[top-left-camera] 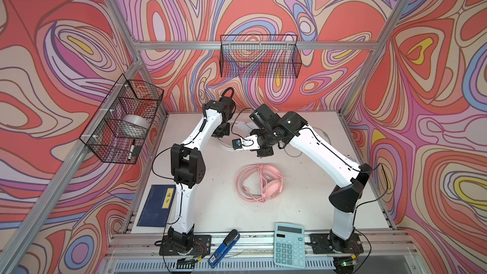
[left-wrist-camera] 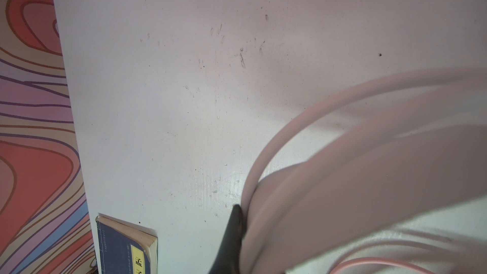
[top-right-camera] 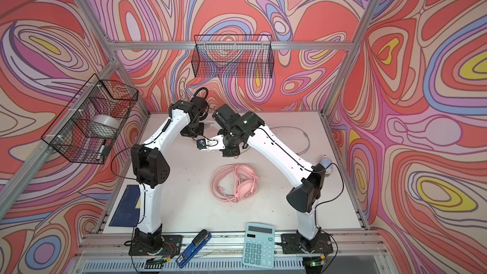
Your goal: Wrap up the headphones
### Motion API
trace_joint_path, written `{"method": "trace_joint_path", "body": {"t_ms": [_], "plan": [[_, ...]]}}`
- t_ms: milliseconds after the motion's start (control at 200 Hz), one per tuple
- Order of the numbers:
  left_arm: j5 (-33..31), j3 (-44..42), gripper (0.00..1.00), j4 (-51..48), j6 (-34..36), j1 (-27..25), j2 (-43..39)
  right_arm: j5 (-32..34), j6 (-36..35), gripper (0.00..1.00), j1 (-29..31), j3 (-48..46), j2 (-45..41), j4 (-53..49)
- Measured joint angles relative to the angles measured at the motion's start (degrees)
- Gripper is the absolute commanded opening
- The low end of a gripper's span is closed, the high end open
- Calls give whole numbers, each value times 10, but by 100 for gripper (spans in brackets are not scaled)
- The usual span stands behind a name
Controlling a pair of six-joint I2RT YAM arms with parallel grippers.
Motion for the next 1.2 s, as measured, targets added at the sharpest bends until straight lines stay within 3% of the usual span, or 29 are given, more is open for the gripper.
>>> {"method": "trace_joint_path", "body": {"t_ms": [356, 766, 1197], "plan": [[9, -19, 0, 20, 23, -4, 0, 55, -47, 0, -18, 8, 1, 12], [22, -36, 0, 57, 65, -23, 0, 55, -79, 0, -52, 43, 50, 54], [59, -115, 0, 119, 120, -26, -38, 76, -84, 0, -98, 45, 79, 78]]}}
